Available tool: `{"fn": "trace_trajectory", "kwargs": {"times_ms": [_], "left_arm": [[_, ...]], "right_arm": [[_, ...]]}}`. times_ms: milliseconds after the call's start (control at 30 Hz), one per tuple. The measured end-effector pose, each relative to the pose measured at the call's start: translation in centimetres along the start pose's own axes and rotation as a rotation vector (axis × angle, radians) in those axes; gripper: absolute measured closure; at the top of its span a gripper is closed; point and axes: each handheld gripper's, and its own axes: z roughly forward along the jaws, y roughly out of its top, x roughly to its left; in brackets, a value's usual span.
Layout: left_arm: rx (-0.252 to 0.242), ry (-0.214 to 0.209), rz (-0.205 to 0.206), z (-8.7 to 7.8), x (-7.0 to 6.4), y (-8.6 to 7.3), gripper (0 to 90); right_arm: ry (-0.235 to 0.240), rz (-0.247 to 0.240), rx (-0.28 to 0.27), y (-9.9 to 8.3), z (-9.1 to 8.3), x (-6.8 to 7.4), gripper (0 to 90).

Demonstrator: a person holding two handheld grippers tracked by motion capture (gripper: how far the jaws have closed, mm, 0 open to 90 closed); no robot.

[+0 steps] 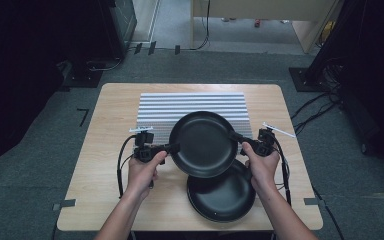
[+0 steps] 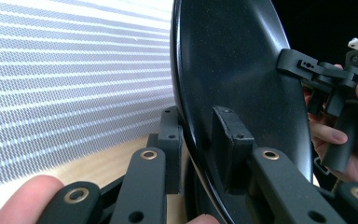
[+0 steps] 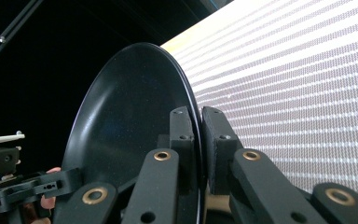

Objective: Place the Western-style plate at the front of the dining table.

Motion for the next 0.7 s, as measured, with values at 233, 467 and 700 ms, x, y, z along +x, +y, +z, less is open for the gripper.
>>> {"fn": "trace_trajectory", "kwargs": {"times_ms": [233,467,700], "left_arm": [[-0.010,0.006,-0.035,0.8,1.7,2.6,75.0],[0.006,0.031,-0.056,1.9,3.4,4.3,74.9],[0.039,0.057,-0.059,3.1,5.0,5.5,74.0]], "right_arm": [[-0.012,-0.010,0.010,2.1,2.3,0.2,83.8],[-0.028,0.014,0.025,3.4,4.9,-0.6,83.5],[-0.040,0.069,0.054,3.9,7.5,-2.2,83.3]]}}
